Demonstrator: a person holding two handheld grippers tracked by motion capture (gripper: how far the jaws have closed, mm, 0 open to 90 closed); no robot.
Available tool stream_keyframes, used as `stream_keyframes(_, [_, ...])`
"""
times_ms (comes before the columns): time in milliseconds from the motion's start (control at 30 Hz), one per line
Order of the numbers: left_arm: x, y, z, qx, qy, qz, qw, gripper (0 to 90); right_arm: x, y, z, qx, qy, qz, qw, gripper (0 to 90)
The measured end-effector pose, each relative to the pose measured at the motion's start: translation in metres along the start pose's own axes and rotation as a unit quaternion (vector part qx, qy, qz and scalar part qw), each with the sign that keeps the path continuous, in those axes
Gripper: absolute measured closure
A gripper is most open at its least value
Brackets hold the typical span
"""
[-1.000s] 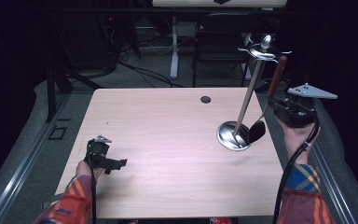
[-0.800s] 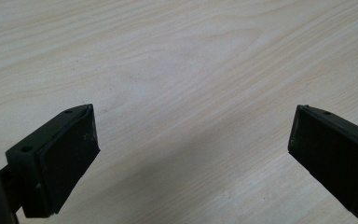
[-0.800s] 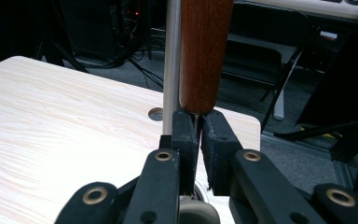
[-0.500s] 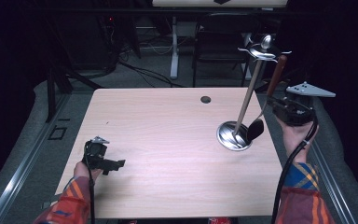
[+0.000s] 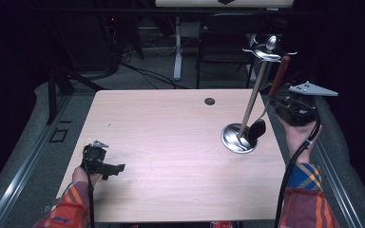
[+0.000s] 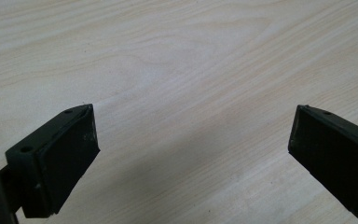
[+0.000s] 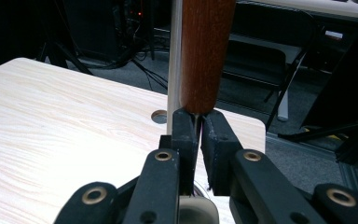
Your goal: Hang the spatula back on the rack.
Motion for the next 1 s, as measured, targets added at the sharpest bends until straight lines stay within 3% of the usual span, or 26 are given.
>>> stream_keyframes(433, [0.0002, 0.0003, 0.0018, -0.005, 0.001, 0.005, 1.0, 1.4, -0.0025, -0.0045, -0.0007, -0.009, 0.006, -0.002, 0.9999, 83.8])
stream_keyframes(1000, [0.0055, -0.0047, -0.0059, -0.002, -0.015, 0.008, 0.9999, 1.4, -0.0071, 0.0023, 0.0005, -0.007, 0.021, -0.001, 0.9997, 81.4])
Point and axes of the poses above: each handheld gripper's, and its own axes: y roughly backward along the jaws, z roughly out of its underside, x roughly to its right, the point moved 1 cm from there along -y, roughly forward along the jaws, and after that the axes turned 14 degrees about z, right-handed, at the moved point
